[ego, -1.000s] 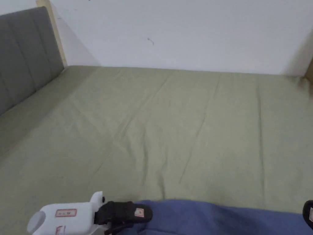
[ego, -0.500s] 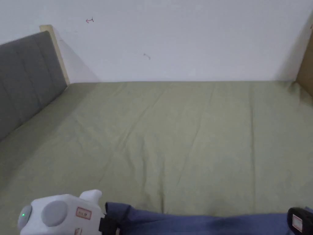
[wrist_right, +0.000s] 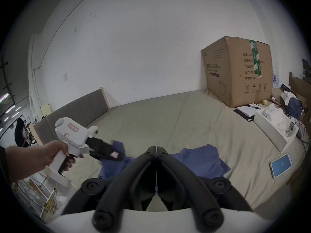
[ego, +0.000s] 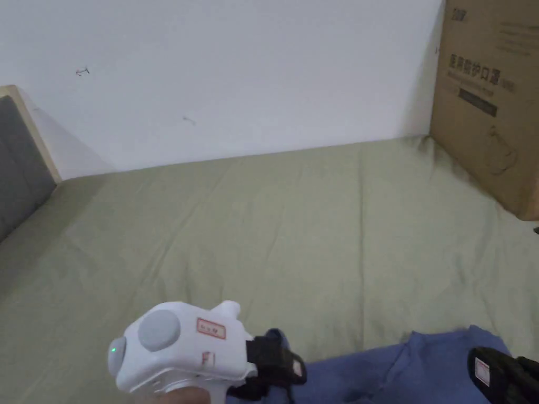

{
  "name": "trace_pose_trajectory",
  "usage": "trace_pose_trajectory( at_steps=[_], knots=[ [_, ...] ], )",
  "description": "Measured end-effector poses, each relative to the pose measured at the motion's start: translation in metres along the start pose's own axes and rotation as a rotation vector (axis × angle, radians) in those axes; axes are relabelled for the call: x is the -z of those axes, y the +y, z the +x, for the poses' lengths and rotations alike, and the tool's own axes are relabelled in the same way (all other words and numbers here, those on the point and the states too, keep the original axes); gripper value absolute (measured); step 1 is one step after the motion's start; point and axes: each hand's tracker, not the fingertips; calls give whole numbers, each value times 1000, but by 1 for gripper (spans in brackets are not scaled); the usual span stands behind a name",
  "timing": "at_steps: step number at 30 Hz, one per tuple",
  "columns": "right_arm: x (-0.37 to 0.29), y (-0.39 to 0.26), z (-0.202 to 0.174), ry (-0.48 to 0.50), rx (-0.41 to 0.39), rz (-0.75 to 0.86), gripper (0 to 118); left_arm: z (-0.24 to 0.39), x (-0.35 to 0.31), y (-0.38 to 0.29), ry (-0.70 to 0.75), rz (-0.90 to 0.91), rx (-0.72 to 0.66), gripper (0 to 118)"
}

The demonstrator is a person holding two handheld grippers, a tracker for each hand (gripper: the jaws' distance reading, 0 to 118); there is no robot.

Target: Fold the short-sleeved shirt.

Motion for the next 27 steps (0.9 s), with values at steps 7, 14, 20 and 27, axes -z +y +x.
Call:
trace_pose_trajectory(
  at_steps=[7,14,20,27],
  knots=[
    [-4,-2,21,-40,43,-8,1,38,41,3,-108,16,23,117],
    [4,-7,22,-27,51,-22,1,19,-34,1,341,160,216,49],
    [6,-9,17,-6,48,-37,1,16,16,-3,294,62,295,1],
    [0,-4,11,-24,-40,-33,1,77,97,-10,489,-83,582,1]
  ],
)
